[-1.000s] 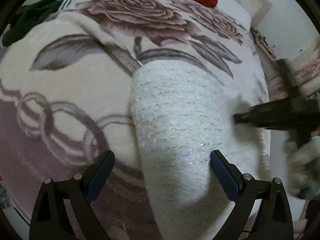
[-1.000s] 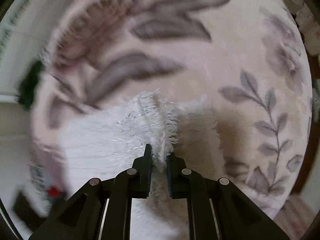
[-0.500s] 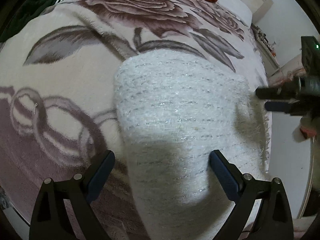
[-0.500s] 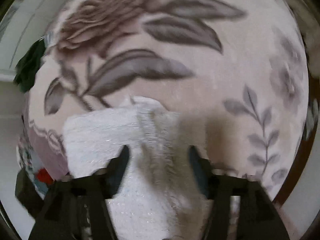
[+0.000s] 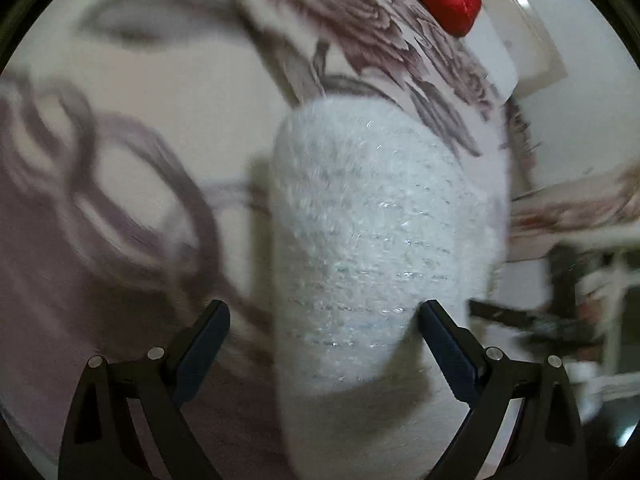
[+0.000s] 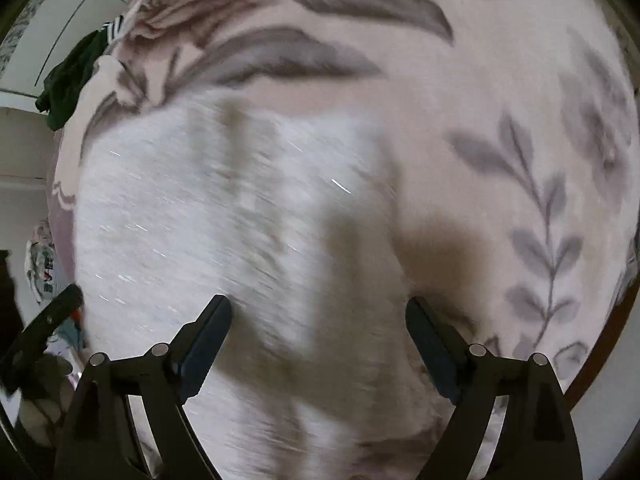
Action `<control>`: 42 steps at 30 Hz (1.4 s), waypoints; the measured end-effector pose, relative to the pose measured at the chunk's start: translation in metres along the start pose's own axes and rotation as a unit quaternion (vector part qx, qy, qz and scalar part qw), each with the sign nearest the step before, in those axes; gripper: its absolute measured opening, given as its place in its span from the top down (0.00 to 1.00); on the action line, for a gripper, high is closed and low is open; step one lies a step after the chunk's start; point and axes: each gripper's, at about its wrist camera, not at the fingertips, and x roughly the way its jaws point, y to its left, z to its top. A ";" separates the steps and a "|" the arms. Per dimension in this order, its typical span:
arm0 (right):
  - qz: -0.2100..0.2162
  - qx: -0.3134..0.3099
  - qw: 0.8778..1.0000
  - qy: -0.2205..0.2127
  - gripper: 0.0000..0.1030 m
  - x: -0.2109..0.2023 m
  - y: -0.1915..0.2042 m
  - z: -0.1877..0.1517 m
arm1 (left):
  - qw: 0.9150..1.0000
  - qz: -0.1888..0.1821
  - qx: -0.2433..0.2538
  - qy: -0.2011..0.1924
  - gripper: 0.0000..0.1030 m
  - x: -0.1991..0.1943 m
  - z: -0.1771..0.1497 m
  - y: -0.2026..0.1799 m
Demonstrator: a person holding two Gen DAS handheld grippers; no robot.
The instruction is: Fold large clothes
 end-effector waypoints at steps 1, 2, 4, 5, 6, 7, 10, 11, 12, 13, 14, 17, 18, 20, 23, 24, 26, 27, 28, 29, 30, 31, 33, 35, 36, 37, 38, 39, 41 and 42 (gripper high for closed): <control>0.043 0.017 0.999 0.012 0.11 0.009 -0.013 -0.002 | 0.999 -0.033 -0.007 0.008 0.05 0.005 0.001 0.003; 0.091 0.034 0.995 0.028 0.11 0.018 -0.025 -0.005 | 0.999 -0.042 -0.006 0.014 0.05 0.010 0.001 0.003; 0.158 0.054 0.985 0.042 0.06 0.036 -0.041 -0.007 | 0.998 -0.064 0.002 0.021 0.05 0.018 0.002 0.001; 0.193 0.062 0.978 0.051 0.04 0.045 -0.049 -0.006 | 0.997 -0.072 0.005 0.024 0.05 0.024 0.004 0.000; 0.223 0.070 0.971 0.056 0.03 0.050 -0.054 -0.005 | 0.997 -0.078 0.008 0.024 0.07 0.027 0.006 -0.001; 0.243 0.073 0.966 0.058 0.02 0.053 -0.057 -0.004 | 0.996 -0.083 0.014 0.021 0.07 0.029 0.008 -0.003; 0.278 0.068 0.956 0.071 0.01 0.061 -0.064 -0.001 | 0.995 -0.089 0.042 0.011 0.10 0.032 0.014 -0.012; 0.281 0.067 0.955 0.074 0.01 0.063 -0.065 -0.001 | 0.995 -0.089 0.052 0.008 0.11 0.032 0.016 -0.015; 0.279 0.066 0.955 0.074 0.02 0.063 -0.067 0.000 | 0.994 -0.090 0.059 0.007 0.11 0.032 0.017 -0.017; 0.276 0.067 0.956 0.073 0.02 0.062 -0.066 -0.001 | 0.994 -0.091 0.062 0.005 0.11 0.031 0.018 -0.018; 0.274 0.067 0.957 0.070 0.02 0.063 -0.062 -0.002 | 0.994 -0.092 0.062 0.003 0.11 0.030 0.019 -0.020; 0.302 0.075 0.948 0.062 0.25 0.063 -0.036 -0.005 | 0.993 -0.094 0.071 0.002 0.11 0.028 0.023 -0.026; 0.307 0.091 0.946 0.057 0.40 0.062 -0.033 -0.009 | 0.993 -0.093 0.076 0.002 0.11 0.026 0.025 -0.029; 0.300 0.096 0.948 0.032 0.45 0.055 -0.020 -0.012 | 0.992 -0.090 0.084 0.003 0.11 0.024 0.030 -0.034; 0.319 0.114 0.941 0.004 0.49 0.040 -0.011 -0.020 | 0.991 -0.094 0.094 0.006 0.12 0.017 0.045 -0.042; 0.320 0.119 0.940 -0.006 0.50 0.036 -0.008 -0.022 | 0.990 -0.098 0.101 0.006 0.12 0.014 0.053 -0.047; 0.324 0.126 0.937 -0.024 0.50 0.024 -0.002 -0.023 | 0.988 -0.100 0.120 0.006 0.12 0.010 0.069 -0.060; 0.323 0.127 0.937 -0.033 0.50 0.020 0.002 -0.021 | 0.986 -0.101 0.133 0.007 0.12 0.009 0.081 -0.070; 0.327 0.132 0.935 -0.042 0.50 0.015 0.005 -0.018 | 0.984 -0.100 0.145 0.009 0.12 0.009 0.094 -0.079; 0.330 0.138 0.932 -0.051 0.50 0.010 0.006 -0.013 | 0.983 -0.100 0.152 0.012 0.12 0.010 0.103 -0.084; 0.332 0.143 0.931 -0.061 0.50 0.005 0.006 -0.008 | 0.982 -0.101 0.162 0.016 0.12 0.012 0.117 -0.093; 0.333 0.147 0.929 -0.073 0.50 -0.001 0.007 0.000 | 0.980 -0.103 0.171 0.018 0.12 0.014 0.129 -0.101; 0.338 0.160 0.922 -0.096 0.50 -0.013 0.005 0.020 | 0.975 -0.103 0.194 0.022 0.12 0.021 0.160 -0.120; 0.338 0.168 0.918 -0.119 0.50 -0.023 0.003 0.045 | 0.971 -0.102 0.216 0.024 0.12 0.032 0.195 -0.142; 0.336 0.171 0.917 -0.133 0.50 -0.031 0.001 0.064 | 0.969 -0.102 0.224 0.025 0.12 0.037 0.209 -0.150; 0.335 0.173 0.916 -0.141 0.50 -0.035 -0.002 0.078 | 0.967 -0.104 0.233 0.024 0.12 0.045 0.230 -0.162; 0.332 0.174 0.915 -0.150 0.50 -0.039 -0.003 0.095 | 0.965 -0.105 0.241 0.024 0.12 0.050 0.247 -0.169; 0.328 0.173 0.915 -0.160 0.50 -0.044 -0.006 0.119 | 0.963 -0.106 0.247 0.024 0.12 0.058 0.263 -0.176; 0.325 0.178 0.913 -0.171 0.50 -0.049 -0.011 0.153 | 0.961 -0.107 0.255 0.024 0.12 0.073 0.296 -0.186; 0.322 0.180 0.912 -0.178 0.50 -0.051 -0.015 0.179 | 0.960 -0.105 0.259 0.025 0.12 0.084 0.316 -0.193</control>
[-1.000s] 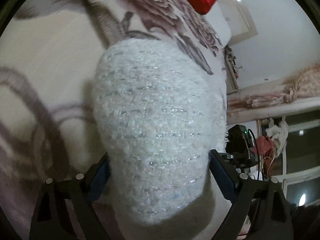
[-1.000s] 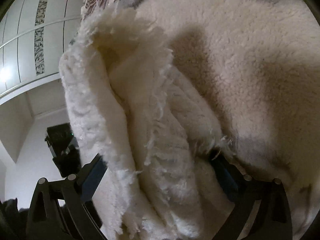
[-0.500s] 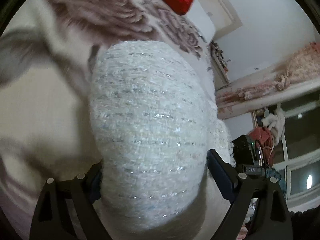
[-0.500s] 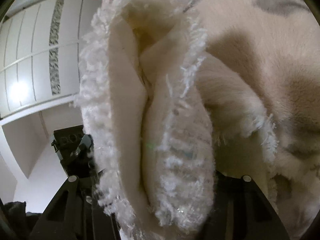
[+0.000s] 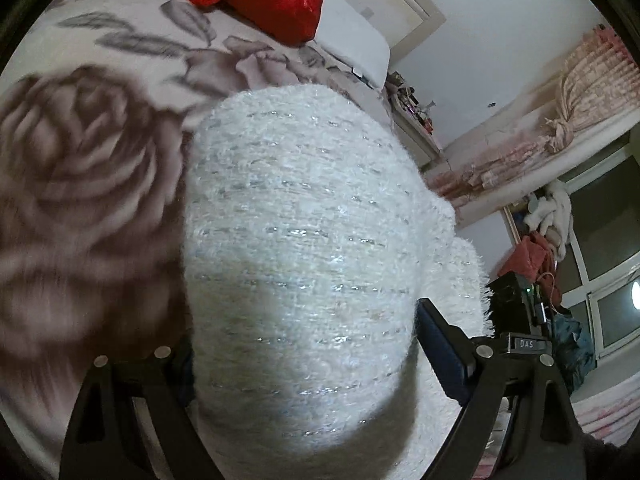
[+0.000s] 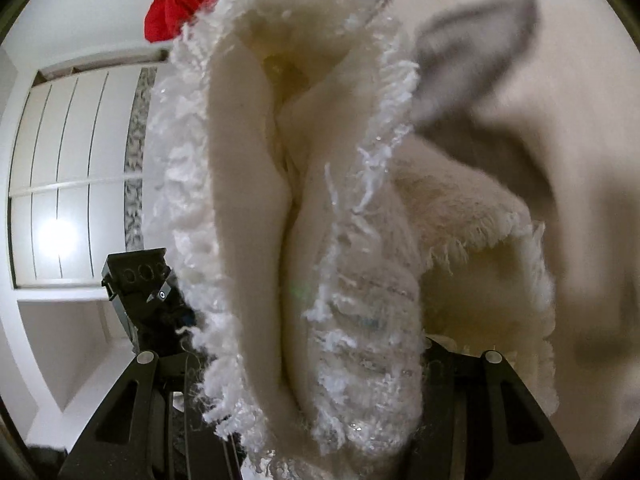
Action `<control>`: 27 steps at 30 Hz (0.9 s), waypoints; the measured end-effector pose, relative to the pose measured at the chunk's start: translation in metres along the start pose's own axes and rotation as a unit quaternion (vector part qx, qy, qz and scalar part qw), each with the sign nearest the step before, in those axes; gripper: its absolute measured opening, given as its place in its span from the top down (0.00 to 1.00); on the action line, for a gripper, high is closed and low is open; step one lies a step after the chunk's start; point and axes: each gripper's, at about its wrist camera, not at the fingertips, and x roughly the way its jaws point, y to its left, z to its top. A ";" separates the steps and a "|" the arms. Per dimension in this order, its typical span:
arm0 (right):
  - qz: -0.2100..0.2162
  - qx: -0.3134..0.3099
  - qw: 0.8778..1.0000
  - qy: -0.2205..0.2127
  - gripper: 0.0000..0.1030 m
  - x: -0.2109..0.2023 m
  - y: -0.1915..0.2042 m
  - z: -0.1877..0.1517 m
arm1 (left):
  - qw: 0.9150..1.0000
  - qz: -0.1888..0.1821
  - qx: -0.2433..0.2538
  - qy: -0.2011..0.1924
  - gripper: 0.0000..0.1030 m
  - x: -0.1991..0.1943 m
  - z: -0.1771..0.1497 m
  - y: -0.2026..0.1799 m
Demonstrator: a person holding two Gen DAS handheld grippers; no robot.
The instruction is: Fold large clothes
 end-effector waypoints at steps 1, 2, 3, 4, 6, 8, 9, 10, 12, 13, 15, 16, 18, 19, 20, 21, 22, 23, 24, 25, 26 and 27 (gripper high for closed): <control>-0.003 -0.001 1.000 -0.003 0.50 0.005 0.002 0.016 | 1.000 0.001 0.004 0.002 0.13 0.011 0.019 0.007; -0.007 -0.004 1.000 -0.006 0.50 0.012 0.004 0.034 | 1.000 0.001 0.006 0.004 0.13 0.018 0.028 0.011; -0.012 -0.006 1.000 -0.009 0.50 0.022 0.006 0.058 | 1.000 0.003 0.007 0.010 0.13 0.032 0.046 0.020; -0.015 -0.006 1.000 -0.009 0.50 0.030 0.006 0.071 | 1.000 0.003 0.008 0.015 0.13 0.039 0.053 0.026; -0.022 -0.004 1.000 -0.007 0.50 0.043 0.001 0.099 | 0.999 0.011 0.010 0.035 0.12 0.065 0.069 0.043; -0.035 0.005 0.999 -0.001 0.50 0.060 -0.010 0.124 | 0.997 0.031 0.016 0.064 0.12 0.092 0.079 0.057; -0.037 0.008 0.999 0.002 0.50 0.065 -0.013 0.129 | 0.996 0.041 0.021 0.078 0.12 0.103 0.082 0.063; -0.036 0.016 0.999 0.004 0.50 0.072 -0.019 0.135 | 0.995 0.043 0.021 0.088 0.12 0.109 0.081 0.070; -0.035 0.020 0.999 0.009 0.49 0.083 -0.021 0.132 | 0.995 0.031 0.011 0.094 0.12 0.108 0.080 0.073; -0.043 0.024 0.999 0.010 0.46 0.086 -0.022 0.131 | 0.995 0.033 0.016 0.098 0.12 0.106 0.078 0.071; -0.073 0.020 0.997 0.014 0.35 0.080 -0.020 0.127 | 0.993 0.040 0.022 0.105 0.11 0.103 0.076 0.065; -0.094 0.021 0.995 0.012 0.34 0.078 -0.013 0.122 | 0.993 0.043 0.023 0.108 0.11 0.099 0.074 0.060; -0.123 0.020 0.992 0.004 0.30 0.070 -0.002 0.117 | 0.993 0.053 0.027 0.105 0.11 0.093 0.077 0.056; -0.150 0.013 0.989 -0.006 0.29 0.063 0.007 0.110 | 0.993 0.065 0.033 0.096 0.11 0.087 0.074 0.052; -0.184 0.003 0.983 -0.023 0.25 0.054 0.016 0.103 | 0.993 0.073 0.036 0.088 0.11 0.085 0.077 0.052; -0.219 -0.007 0.975 -0.042 0.19 0.042 0.025 0.097 | 0.992 0.087 0.046 0.078 0.09 0.082 0.075 0.049; -0.249 -0.014 0.967 -0.057 0.17 0.036 0.036 0.088 | 0.991 0.105 0.058 0.067 0.08 0.079 0.074 0.045; -0.276 -0.021 0.958 -0.073 0.14 0.032 0.047 0.080 | 0.989 0.121 0.065 0.060 0.07 0.078 0.076 0.045; -0.312 -0.025 0.945 -0.092 0.13 0.027 0.054 0.068 | 0.986 0.142 0.076 0.049 0.07 0.073 0.073 0.040; -0.342 -0.029 0.933 -0.109 0.13 0.022 0.061 0.060 | 0.983 0.159 0.085 0.041 0.07 0.072 0.072 0.036; -0.363 -0.034 0.923 -0.123 0.11 0.004 0.063 0.065 | 0.978 0.181 0.098 0.030 0.07 0.067 0.069 0.031; -0.389 -0.040 0.910 -0.138 0.09 -0.004 0.067 0.059 | 0.973 0.200 0.110 0.017 0.07 0.061 0.064 0.023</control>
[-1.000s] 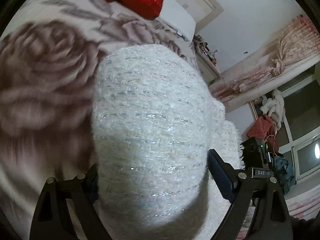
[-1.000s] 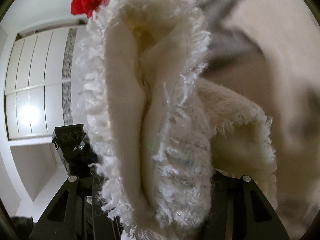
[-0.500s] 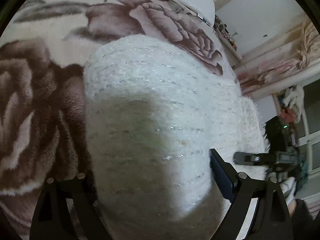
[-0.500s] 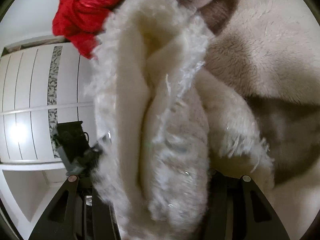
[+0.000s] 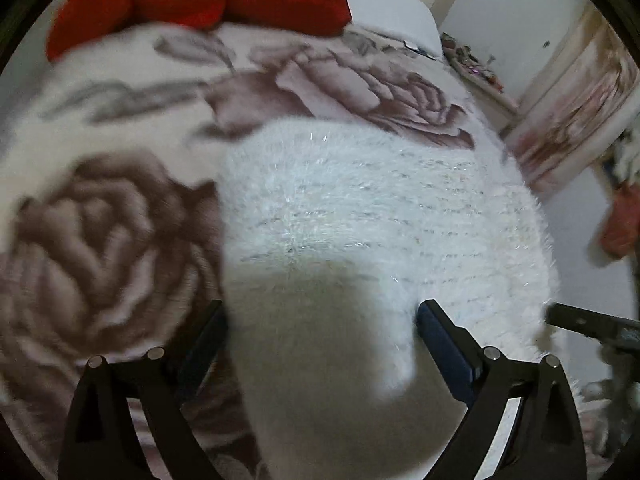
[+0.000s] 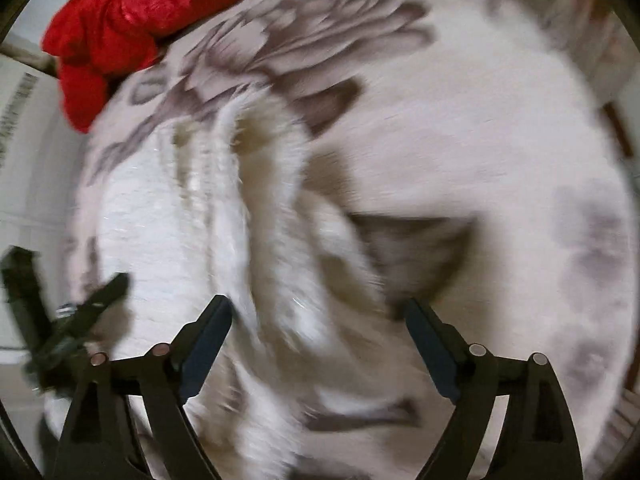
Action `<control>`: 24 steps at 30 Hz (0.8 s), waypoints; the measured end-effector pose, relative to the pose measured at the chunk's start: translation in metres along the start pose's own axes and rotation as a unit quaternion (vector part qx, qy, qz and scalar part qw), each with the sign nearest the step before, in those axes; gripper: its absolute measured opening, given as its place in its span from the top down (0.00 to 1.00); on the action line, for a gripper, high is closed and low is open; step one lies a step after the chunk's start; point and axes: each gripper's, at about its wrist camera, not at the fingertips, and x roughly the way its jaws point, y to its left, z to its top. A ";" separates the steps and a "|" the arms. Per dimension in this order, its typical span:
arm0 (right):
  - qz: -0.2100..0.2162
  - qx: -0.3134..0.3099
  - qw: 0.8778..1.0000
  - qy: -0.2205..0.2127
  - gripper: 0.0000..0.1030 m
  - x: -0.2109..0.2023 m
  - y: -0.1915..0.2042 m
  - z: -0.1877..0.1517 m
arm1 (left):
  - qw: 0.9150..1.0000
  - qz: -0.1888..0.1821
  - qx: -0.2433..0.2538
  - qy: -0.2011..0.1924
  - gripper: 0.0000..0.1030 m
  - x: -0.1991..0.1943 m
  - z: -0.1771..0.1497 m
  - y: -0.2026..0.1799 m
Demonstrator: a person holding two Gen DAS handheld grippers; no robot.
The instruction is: Fold large clothes
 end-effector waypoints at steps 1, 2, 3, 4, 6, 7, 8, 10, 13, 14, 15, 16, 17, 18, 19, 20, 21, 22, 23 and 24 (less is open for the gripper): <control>-0.023 -0.002 1.000 -0.012 0.09 -0.013 -0.008 -0.003 | 1.000 0.008 0.007 -0.011 0.07 -0.009 -0.004 -0.005; -0.044 -0.004 0.999 -0.024 0.09 -0.021 -0.038 -0.002 | 1.000 0.016 0.011 -0.019 0.07 -0.015 -0.005 -0.009; -0.063 -0.011 0.997 -0.036 0.09 -0.027 -0.033 -0.014 | 0.999 0.031 0.016 -0.026 0.07 -0.024 -0.010 -0.013; -0.081 -0.018 0.996 -0.043 0.09 -0.033 -0.023 -0.027 | 0.999 0.037 0.021 -0.032 0.07 -0.033 -0.015 -0.017; -0.104 -0.034 0.992 -0.056 0.08 -0.043 -0.018 -0.037 | 0.998 0.048 0.018 -0.038 0.07 -0.045 -0.020 -0.021; -0.113 -0.043 0.991 -0.058 0.08 -0.049 -0.014 -0.048 | 0.998 0.048 0.015 -0.037 0.07 -0.056 -0.027 -0.024; -0.117 -0.049 0.990 -0.060 0.08 -0.059 -0.013 -0.054 | 0.998 0.049 0.011 -0.040 0.07 -0.064 -0.027 -0.028; -0.128 -0.065 0.988 -0.064 0.08 -0.076 0.001 -0.072 | 0.997 0.061 0.006 -0.049 0.07 -0.084 -0.036 -0.036; -0.132 -0.075 0.986 -0.074 0.08 -0.102 0.008 -0.096 | 0.996 0.069 -0.007 -0.060 0.07 -0.130 -0.054 -0.050; -0.133 -0.077 0.985 -0.078 0.08 -0.111 0.010 -0.101 | 0.996 0.069 -0.009 -0.064 0.07 -0.145 -0.059 -0.057; -0.133 -0.079 0.985 -0.082 0.08 -0.124 0.012 -0.108 | 0.995 0.071 -0.011 -0.067 0.07 -0.159 -0.064 -0.062; -0.136 -0.080 0.984 -0.088 0.08 -0.138 0.013 -0.114 | 0.995 0.071 -0.013 -0.069 0.07 -0.178 -0.070 -0.068; -0.136 -0.082 0.983 -0.094 0.08 -0.155 0.014 -0.122 | 0.995 0.072 -0.012 -0.070 0.07 -0.194 -0.074 -0.075; -0.135 -0.082 0.983 -0.098 0.08 -0.169 0.014 -0.129 | 0.995 0.073 -0.012 -0.072 0.07 -0.208 -0.078 -0.080; -0.138 -0.081 0.981 -0.107 0.08 -0.191 0.015 -0.139 | 0.994 0.072 -0.013 -0.075 0.07 -0.223 -0.083 -0.086; -0.138 -0.081 0.981 -0.113 0.08 -0.209 0.017 -0.146 | 0.994 0.074 -0.013 -0.079 0.07 -0.243 -0.089 -0.093; -0.137 -0.082 0.980 -0.118 0.08 -0.226 0.018 -0.154 | 0.994 0.076 -0.011 -0.083 0.07 -0.258 -0.093 -0.100; -0.139 -0.083 0.979 -0.126 0.08 -0.246 0.019 -0.162 | 0.993 0.080 -0.009 -0.088 0.07 -0.278 -0.099 -0.108; -0.139 -0.083 0.978 -0.132 0.08 -0.267 0.021 -0.172 | 0.992 0.083 -0.008 -0.093 0.07 -0.294 -0.104 -0.113; -0.138 -0.082 0.978 -0.135 0.08 -0.282 0.021 -0.179 | 0.992 0.085 -0.007 -0.097 0.07 -0.306 -0.107 -0.117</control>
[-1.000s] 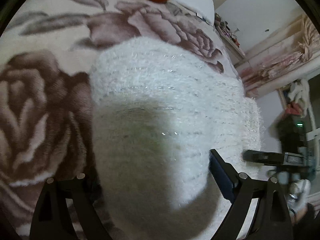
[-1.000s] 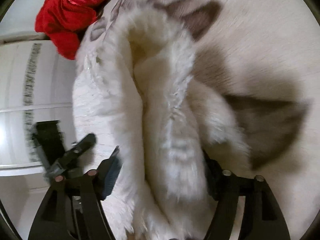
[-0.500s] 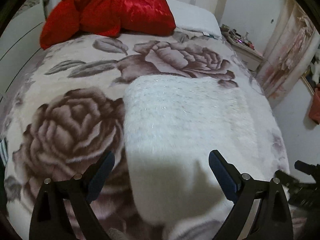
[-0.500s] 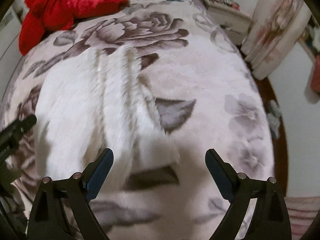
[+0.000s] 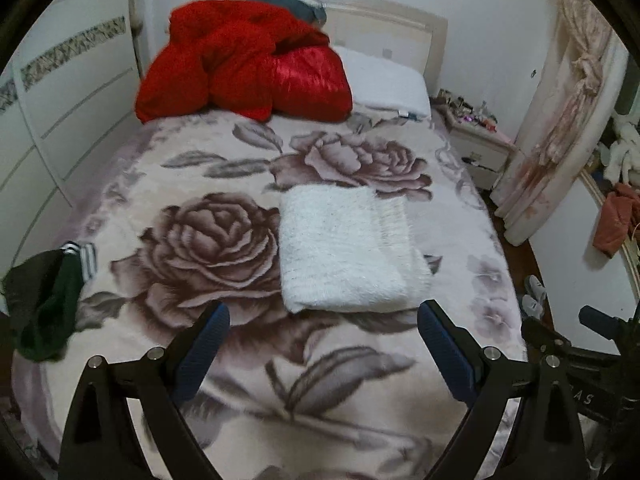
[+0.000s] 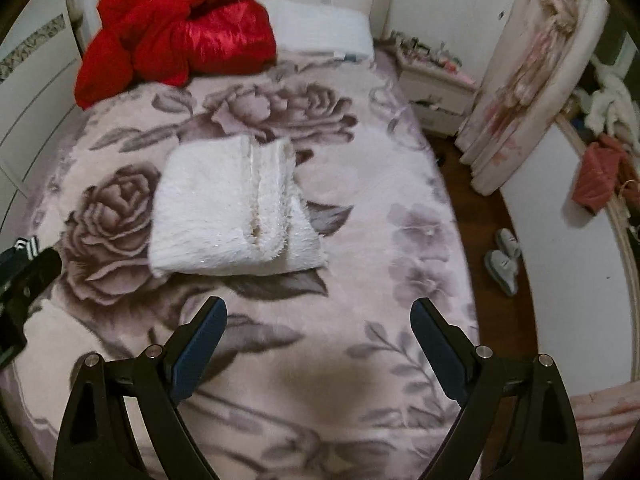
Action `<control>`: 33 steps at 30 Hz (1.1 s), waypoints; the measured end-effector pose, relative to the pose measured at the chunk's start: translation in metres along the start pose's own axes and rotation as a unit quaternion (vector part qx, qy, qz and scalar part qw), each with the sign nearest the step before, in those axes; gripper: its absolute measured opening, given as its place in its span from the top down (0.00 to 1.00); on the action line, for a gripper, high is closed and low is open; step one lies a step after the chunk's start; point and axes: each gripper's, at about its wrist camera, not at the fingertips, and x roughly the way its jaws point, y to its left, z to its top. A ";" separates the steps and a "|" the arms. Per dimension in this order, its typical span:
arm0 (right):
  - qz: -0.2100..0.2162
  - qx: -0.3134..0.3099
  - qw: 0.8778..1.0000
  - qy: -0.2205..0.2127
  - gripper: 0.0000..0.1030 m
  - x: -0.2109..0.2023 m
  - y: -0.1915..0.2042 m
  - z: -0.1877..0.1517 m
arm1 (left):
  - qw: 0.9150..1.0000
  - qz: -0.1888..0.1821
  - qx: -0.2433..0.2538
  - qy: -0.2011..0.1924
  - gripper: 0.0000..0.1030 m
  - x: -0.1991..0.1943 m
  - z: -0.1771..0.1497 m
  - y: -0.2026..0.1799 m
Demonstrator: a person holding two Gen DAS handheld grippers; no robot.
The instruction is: Fold large clothes
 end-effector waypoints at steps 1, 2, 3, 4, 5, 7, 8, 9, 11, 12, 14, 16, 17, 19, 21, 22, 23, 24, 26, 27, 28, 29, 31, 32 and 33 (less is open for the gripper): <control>0.001 0.000 1.000 -0.004 0.08 -0.019 -0.003 -0.003 | 1.000 0.002 0.000 -0.004 0.07 -0.020 -0.002 -0.003; -0.002 0.000 1.000 -0.011 0.08 -0.040 -0.006 -0.008 | 1.000 0.002 -0.001 -0.005 0.07 -0.030 -0.004 -0.004; -0.002 -0.001 1.000 -0.016 0.08 -0.060 -0.010 -0.011 | 1.000 0.005 -0.003 -0.008 0.07 -0.047 -0.006 -0.006; -0.001 -0.001 1.000 -0.019 0.08 -0.077 -0.012 -0.015 | 1.000 0.006 -0.003 -0.009 0.07 -0.059 -0.008 -0.008; -0.001 0.000 1.000 -0.024 0.08 -0.095 -0.015 -0.019 | 1.000 0.006 -0.002 -0.010 0.07 -0.078 -0.010 -0.012; 0.000 -0.002 0.999 -0.035 0.08 -0.131 -0.021 -0.026 | 1.000 0.010 -0.001 -0.015 0.07 -0.104 -0.014 -0.016; 0.000 -0.002 0.999 -0.039 0.08 -0.145 -0.023 -0.029 | 1.000 0.011 0.001 -0.019 0.07 -0.117 -0.016 -0.019; -0.002 -0.002 0.999 -0.047 0.08 -0.166 -0.026 -0.034 | 1.000 0.015 0.003 -0.022 0.07 -0.133 -0.019 -0.022; 0.000 -0.001 0.998 -0.059 0.08 -0.200 -0.032 -0.042 | 0.999 0.017 0.003 -0.030 0.07 -0.159 -0.023 -0.025; 0.001 -0.002 0.998 -0.064 0.08 -0.216 -0.035 -0.046 | 0.999 0.021 0.004 -0.032 0.07 -0.173 -0.025 -0.026; 0.002 0.002 0.997 -0.075 0.08 -0.246 -0.041 -0.054 | 0.999 0.023 0.004 -0.040 0.07 -0.196 -0.027 -0.028; 0.005 0.003 0.996 -0.085 0.07 -0.277 -0.046 -0.064 | 0.998 0.030 0.007 -0.051 0.07 -0.223 -0.030 -0.031; 0.006 0.002 0.996 -0.091 0.07 -0.292 -0.048 -0.069 | 0.998 0.030 0.006 -0.054 0.07 -0.231 -0.031 -0.032; 0.006 0.000 0.995 -0.101 0.07 -0.316 -0.051 -0.077 | 0.997 0.037 0.007 -0.066 0.07 -0.252 -0.034 -0.034; 0.008 -0.003 0.993 -0.114 0.06 -0.344 -0.054 -0.086 | 0.996 0.037 0.003 -0.077 0.07 -0.273 -0.038 -0.034; 0.008 -0.003 0.993 -0.120 0.06 -0.356 -0.055 -0.090 | 0.996 0.039 0.002 -0.084 0.07 -0.284 -0.039 -0.034; 0.009 -0.004 0.992 -0.124 0.06 -0.363 -0.056 -0.093 | 0.995 0.038 0.002 -0.087 0.07 -0.291 -0.041 -0.034; 0.010 -0.003 0.991 -0.131 0.06 -0.377 -0.058 -0.097 | 0.995 0.038 0.002 -0.093 0.07 -0.300 -0.043 -0.034; 0.012 -0.003 0.990 -0.142 0.05 -0.396 -0.060 -0.103 | 0.994 0.039 0.003 -0.103 0.07 -0.312 -0.046 -0.033; 0.013 -0.004 0.989 -0.149 0.05 -0.405 -0.061 -0.106 | 0.993 0.039 0.005 -0.107 0.07 -0.318 -0.047 -0.033; 0.013 -0.005 0.988 -0.155 0.05 -0.416 -0.062 -0.110 | 0.993 0.038 0.006 -0.111 0.07 -0.323 -0.049 -0.034; 0.013 -0.005 0.987 -0.160 0.05 -0.424 -0.062 -0.112 | 0.993 0.037 0.008 -0.115 0.07 -0.327 -0.050 -0.034; 0.014 -0.006 0.985 -0.170 0.04 -0.439 -0.064 -0.116 | 0.992 0.038 0.011 -0.120 0.07 -0.336 -0.054 -0.035; 0.016 -0.005 0.985 -0.172 0.04 -0.442 -0.065 -0.118 | 0.992 0.037 0.011 -0.123 0.06 -0.340 -0.056 -0.035; 0.017 -0.005 0.985 -0.174 0.04 -0.447 -0.066 -0.120 | 0.991 0.037 0.011 -0.126 0.06 -0.342 -0.057 -0.036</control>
